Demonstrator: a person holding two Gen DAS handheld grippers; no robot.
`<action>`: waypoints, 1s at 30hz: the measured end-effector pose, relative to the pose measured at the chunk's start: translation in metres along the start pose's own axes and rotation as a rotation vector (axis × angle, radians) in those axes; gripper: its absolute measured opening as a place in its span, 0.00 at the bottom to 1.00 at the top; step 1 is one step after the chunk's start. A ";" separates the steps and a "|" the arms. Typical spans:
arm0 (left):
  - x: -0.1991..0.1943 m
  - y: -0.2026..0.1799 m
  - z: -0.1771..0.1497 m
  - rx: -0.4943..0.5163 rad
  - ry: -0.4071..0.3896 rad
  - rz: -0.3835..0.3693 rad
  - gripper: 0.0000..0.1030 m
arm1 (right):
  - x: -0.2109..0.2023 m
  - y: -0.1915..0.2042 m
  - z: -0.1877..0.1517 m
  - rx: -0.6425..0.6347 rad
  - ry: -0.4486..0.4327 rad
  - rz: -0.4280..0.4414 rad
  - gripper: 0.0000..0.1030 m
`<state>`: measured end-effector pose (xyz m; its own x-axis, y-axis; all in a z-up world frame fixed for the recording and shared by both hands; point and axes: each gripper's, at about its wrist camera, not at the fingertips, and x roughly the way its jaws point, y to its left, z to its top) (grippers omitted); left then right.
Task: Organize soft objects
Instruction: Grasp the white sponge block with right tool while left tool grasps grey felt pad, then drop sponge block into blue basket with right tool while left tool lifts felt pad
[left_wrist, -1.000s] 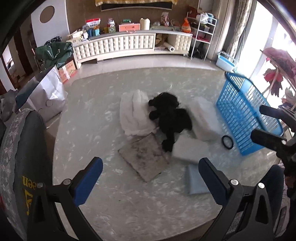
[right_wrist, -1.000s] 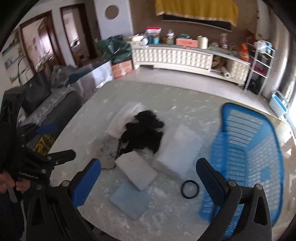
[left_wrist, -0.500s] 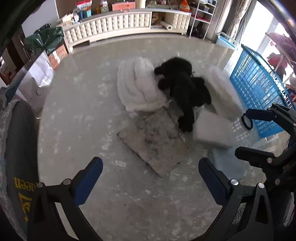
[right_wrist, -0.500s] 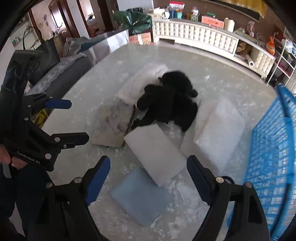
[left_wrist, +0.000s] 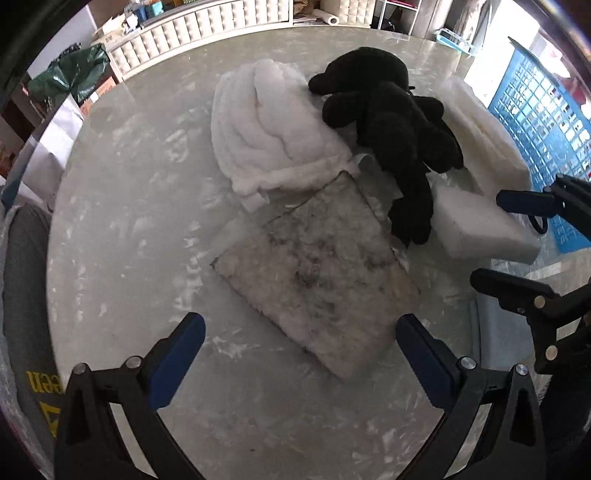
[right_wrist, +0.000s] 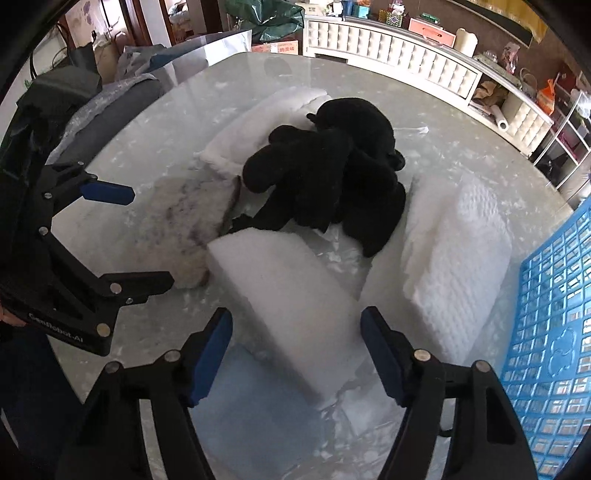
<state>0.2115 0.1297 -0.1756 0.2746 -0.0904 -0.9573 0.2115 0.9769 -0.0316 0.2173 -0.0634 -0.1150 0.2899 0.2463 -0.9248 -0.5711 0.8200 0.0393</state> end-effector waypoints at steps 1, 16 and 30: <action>0.002 0.000 0.001 -0.008 -0.001 -0.011 1.00 | -0.002 -0.001 0.000 -0.003 0.000 -0.008 0.65; 0.001 -0.021 0.019 0.029 -0.045 -0.038 0.62 | -0.044 -0.023 -0.004 0.038 -0.035 -0.061 0.17; -0.011 -0.014 0.010 -0.026 -0.053 -0.082 0.34 | -0.150 -0.032 -0.034 0.102 -0.079 -0.061 0.16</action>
<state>0.2151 0.1155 -0.1622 0.3069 -0.1801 -0.9345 0.2111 0.9704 -0.1177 0.1659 -0.1445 0.0100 0.3835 0.2309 -0.8942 -0.4709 0.8818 0.0257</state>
